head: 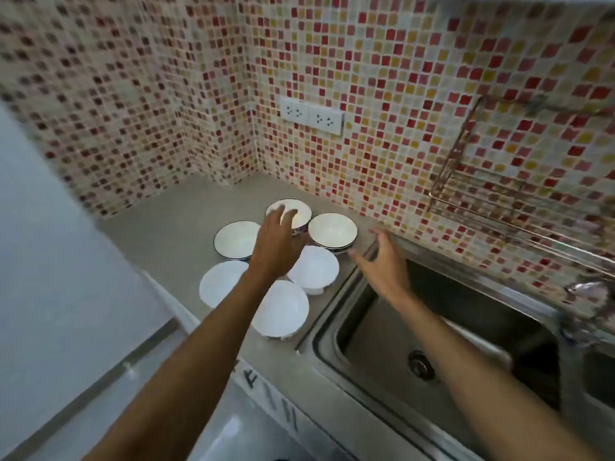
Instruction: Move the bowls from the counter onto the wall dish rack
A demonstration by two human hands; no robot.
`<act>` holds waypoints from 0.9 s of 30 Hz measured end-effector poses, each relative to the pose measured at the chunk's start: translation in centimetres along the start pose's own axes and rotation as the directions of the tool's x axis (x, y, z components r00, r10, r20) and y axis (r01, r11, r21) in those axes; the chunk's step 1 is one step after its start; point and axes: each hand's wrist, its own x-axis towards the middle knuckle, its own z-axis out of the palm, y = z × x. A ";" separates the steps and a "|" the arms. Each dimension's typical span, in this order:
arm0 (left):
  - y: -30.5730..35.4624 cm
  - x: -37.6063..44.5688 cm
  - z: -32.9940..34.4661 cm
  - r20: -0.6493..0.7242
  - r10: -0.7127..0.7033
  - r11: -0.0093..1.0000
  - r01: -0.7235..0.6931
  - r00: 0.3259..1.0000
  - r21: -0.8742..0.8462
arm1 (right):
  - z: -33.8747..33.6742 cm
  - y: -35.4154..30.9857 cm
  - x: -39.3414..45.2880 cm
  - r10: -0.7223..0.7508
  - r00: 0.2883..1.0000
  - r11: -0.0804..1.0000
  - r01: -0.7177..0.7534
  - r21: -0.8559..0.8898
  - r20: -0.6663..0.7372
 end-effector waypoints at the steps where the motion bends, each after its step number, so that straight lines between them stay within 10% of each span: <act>1: -1.8 -0.8 0.0 0.004 -0.042 0.999 0.042 0.999 0.004 | 1.8 -0.2 -0.2 0.032 0.999 0.999 -0.032 0.013 0.034; 12: -11.0 -9.9 4.0 0.247 -0.493 0.867 0.445 0.835 0.225 | 15.3 1.3 -4.9 0.333 0.884 0.943 -0.308 -0.127 0.327; 21: -11.8 -10.1 5.5 0.501 -0.513 0.829 0.554 0.697 0.079 | 17.0 1.6 -5.3 0.467 0.807 0.882 -0.452 -0.132 0.360; 27: -10.2 -9.1 6.1 0.596 -0.286 0.896 0.429 0.750 -0.110 | 13.1 3.2 -6.3 0.508 0.813 0.848 -0.531 0.003 0.283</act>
